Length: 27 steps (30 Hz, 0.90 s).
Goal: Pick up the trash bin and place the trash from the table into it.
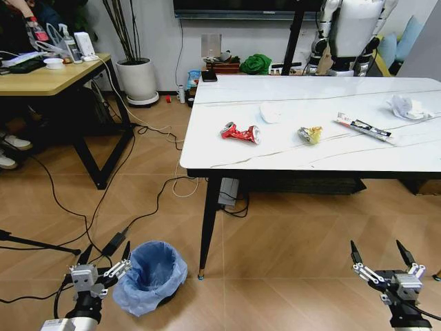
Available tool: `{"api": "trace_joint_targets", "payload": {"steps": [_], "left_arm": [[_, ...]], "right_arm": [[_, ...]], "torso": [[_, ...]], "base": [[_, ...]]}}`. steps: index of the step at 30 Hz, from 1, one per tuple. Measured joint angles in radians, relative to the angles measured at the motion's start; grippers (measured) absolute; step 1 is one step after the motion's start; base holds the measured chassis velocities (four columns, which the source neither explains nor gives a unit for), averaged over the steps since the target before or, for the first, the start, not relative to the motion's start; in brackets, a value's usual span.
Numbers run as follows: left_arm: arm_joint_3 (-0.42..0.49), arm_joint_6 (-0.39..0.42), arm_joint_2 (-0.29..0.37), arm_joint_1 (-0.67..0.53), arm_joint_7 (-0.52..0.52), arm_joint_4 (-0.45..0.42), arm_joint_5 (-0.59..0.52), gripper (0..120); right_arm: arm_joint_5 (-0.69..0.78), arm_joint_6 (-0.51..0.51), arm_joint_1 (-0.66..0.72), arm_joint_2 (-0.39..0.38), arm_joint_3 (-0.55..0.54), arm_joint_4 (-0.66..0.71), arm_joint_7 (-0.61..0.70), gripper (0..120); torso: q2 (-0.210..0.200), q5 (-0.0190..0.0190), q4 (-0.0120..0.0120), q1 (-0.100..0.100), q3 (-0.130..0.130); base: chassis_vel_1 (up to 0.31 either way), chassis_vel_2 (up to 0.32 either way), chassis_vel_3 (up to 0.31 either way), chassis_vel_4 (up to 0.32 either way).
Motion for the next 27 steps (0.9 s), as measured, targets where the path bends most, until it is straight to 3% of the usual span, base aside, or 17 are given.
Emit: {"api": "trace_joint_targets", "payload": {"steps": [11, 27], "left_arm": [[-0.003, -0.005, -0.006, 0.003, 0.007, 0.018, -0.001, 100], [-0.005, -0.006, -0.012, 0.001, 0.022, 0.035, 0.001, 100]], "right_arm": [[-0.003, 0.006, 0.017, 0.018, -0.012, -0.012, -0.004, 100], [-0.007, 0.008, 0.028, -0.035, -0.031, -0.043, -0.014, 100]], "torso": [[-0.042, -0.0001, 0.0001, -0.016, -0.026], [-0.093, 0.0000, 0.0001, -0.034, -0.059]], "base": [[0.000, 0.000, 0.000, 0.000], [0.000, 0.000, 0.000, 0.000]]}}
